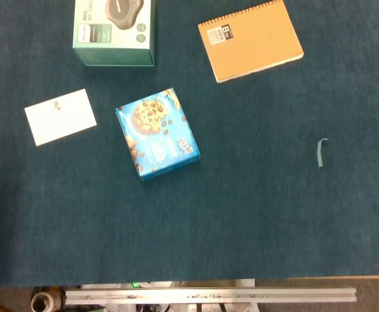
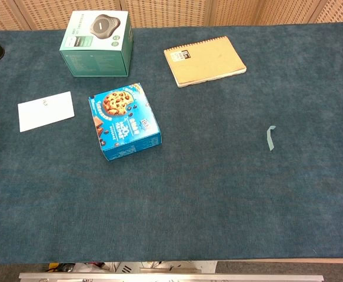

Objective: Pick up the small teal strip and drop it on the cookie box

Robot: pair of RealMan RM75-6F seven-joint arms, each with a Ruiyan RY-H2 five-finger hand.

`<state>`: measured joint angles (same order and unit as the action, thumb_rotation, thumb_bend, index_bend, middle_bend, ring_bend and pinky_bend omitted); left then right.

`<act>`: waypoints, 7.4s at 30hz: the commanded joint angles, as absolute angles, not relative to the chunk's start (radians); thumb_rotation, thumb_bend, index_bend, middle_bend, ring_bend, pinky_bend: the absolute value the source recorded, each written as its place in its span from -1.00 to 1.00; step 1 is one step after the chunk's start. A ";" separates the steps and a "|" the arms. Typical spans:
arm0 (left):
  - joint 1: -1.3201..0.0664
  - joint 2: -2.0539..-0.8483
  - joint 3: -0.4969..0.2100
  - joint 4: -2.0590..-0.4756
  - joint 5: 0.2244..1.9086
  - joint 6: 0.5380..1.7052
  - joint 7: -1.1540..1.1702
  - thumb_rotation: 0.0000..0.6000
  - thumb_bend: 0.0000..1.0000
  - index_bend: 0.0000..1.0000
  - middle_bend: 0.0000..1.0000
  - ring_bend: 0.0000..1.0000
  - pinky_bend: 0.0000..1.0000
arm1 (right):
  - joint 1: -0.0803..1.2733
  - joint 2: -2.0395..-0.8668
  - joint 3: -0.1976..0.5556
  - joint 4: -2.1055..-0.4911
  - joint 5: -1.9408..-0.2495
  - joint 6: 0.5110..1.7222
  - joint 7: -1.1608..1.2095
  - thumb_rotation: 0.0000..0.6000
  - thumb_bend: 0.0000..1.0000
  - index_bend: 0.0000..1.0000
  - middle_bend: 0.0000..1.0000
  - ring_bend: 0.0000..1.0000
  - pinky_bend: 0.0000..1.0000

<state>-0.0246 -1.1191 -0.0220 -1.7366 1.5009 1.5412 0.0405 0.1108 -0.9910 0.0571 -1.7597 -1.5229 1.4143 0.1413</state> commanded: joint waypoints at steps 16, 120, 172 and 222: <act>-0.019 -1.114 -0.022 -1.743 1.510 1.549 0.044 1.00 -0.31 -0.76 -0.57 -0.63 -0.51 | 0.113 -0.988 0.056 -1.754 -1.531 1.422 0.164 1.00 -0.75 -0.46 -0.19 -0.41 -0.16; 0.020 -1.104 -0.016 -1.741 1.473 1.547 0.049 1.00 -0.31 -0.77 -0.57 -0.63 -0.51 | 0.614 -1.397 -0.096 -1.219 -1.693 0.914 -0.128 1.00 -0.44 -0.02 1.00 1.00 1.00; 0.031 -1.108 -0.017 -1.720 1.457 1.542 0.031 1.00 -0.31 -0.77 -0.57 -0.63 -0.51 | 0.640 -1.438 -0.099 -1.206 -1.625 0.868 -0.163 1.00 -0.36 0.16 1.00 1.00 1.00; 0.029 -1.069 0.014 -1.773 1.565 1.569 0.028 1.00 -0.31 -0.76 -0.57 -0.63 -0.51 | 0.897 -1.517 0.250 -1.562 -0.950 0.488 0.395 1.00 -0.21 0.21 1.00 1.00 1.00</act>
